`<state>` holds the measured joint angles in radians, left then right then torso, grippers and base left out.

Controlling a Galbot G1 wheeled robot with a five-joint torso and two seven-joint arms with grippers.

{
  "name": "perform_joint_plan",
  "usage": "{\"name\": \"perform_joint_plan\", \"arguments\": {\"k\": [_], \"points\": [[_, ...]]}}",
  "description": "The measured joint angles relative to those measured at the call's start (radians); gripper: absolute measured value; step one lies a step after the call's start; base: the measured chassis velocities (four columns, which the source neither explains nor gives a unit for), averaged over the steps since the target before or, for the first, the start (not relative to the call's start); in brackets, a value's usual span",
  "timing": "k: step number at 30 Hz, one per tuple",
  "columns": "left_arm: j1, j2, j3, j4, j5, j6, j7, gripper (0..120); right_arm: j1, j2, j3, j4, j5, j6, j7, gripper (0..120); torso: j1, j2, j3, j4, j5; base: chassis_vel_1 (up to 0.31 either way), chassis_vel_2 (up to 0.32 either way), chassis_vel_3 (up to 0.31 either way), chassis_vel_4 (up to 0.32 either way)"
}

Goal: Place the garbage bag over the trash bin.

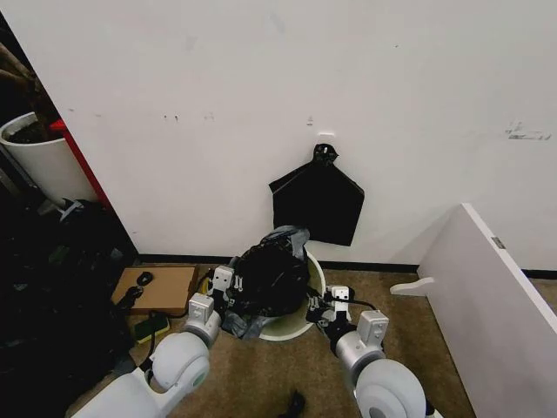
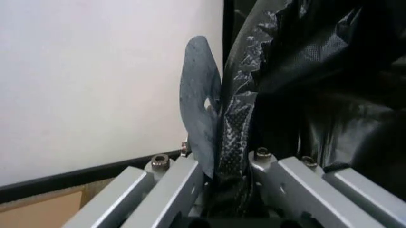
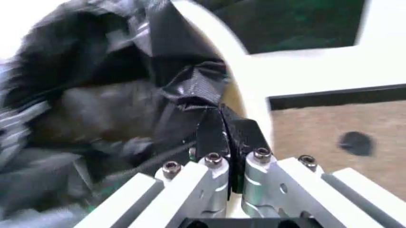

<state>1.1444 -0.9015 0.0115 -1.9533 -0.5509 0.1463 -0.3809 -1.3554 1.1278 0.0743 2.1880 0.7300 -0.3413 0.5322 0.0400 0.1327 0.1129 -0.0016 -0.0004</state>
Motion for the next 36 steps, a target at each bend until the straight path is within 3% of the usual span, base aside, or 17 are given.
{"name": "perform_joint_plan", "arguments": {"k": [19,25,36], "points": [[0.034,0.019,-0.063,-0.036,-0.062,-0.018,0.02,1,-0.026,-0.02,0.037,-0.073,-0.03,-0.037,0.072,0,0.0,0.0,0.0,0.0001,0.0001,0.0,0.0,0.0,0.0],[0.044,0.015,-0.066,-0.039,-0.059,-0.019,0.021,1,-0.055,-0.03,0.023,-0.051,-0.176,0.029,0.023,0,0.0,0.0,0.0,0.0,-0.0002,0.0,0.0,0.0,0.0],[0.06,0.01,-0.086,-0.043,-0.066,0.008,-0.001,1,-0.142,-0.069,0.05,-0.003,-0.428,0.112,-0.004,39,0.0,0.0,0.0,-0.0001,0.0,0.0,0.0,0.0,0.0]]}}
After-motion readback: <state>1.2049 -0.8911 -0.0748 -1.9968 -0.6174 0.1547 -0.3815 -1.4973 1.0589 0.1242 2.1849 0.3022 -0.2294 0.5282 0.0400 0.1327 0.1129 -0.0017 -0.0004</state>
